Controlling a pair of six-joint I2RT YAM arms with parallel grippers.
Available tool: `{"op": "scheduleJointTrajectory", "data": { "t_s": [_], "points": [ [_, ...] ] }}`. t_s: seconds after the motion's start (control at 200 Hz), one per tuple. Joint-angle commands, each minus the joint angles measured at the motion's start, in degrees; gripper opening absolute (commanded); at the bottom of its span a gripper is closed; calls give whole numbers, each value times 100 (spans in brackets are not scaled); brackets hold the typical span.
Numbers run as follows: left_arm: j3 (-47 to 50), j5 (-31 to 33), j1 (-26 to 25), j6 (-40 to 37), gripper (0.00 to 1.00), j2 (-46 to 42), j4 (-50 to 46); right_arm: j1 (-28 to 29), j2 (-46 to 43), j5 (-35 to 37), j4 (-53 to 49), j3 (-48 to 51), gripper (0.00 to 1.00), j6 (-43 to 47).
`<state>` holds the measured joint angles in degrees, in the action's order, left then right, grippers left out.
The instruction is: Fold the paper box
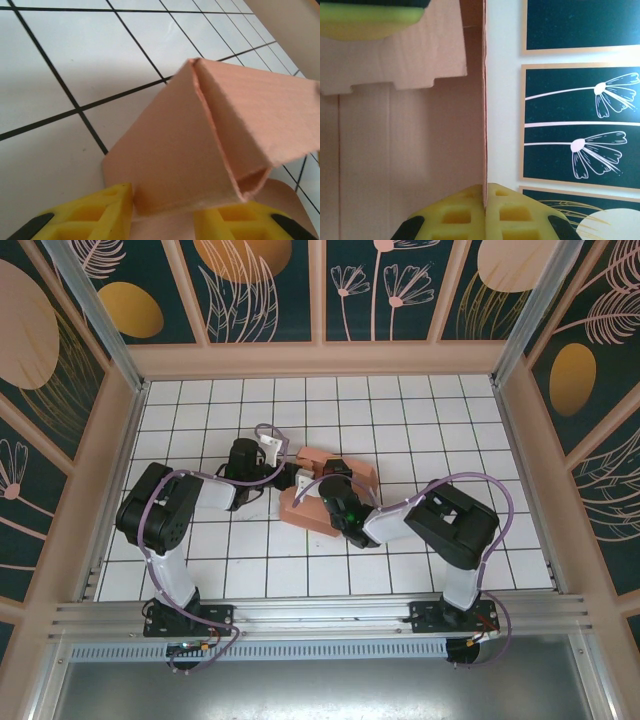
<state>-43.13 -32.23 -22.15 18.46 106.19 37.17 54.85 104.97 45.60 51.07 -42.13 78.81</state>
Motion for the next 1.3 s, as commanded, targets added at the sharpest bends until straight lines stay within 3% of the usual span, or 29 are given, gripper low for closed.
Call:
{"op": "scheduleJointTrajectory", "data": {
  "t_s": [0.0, 0.53, 0.596, 0.671, 0.726, 1.296],
  "points": [
    [68, 350, -26, -8, 36, 22, 209, 94, 38, 89, 257, -49, 0, -33],
    [157, 881, -225, 6, 33, -19, 471, 140, 50, 124, -461, -320, 0, -598],
    [143, 879, -254, 5, 31, -15, 467, 141, 75, 133, -529, -346, 0, -636],
    [148, 731, -263, -75, 18, -21, 474, 140, 93, 141, -579, -373, 0, -671],
    [155, 666, -263, -109, 15, -20, 475, 140, 101, 142, -615, -388, 0, -704],
    [123, 803, -278, -569, 7, 21, 235, 136, 2, -61, -1017, -502, 3, -1223]
  ]
}}
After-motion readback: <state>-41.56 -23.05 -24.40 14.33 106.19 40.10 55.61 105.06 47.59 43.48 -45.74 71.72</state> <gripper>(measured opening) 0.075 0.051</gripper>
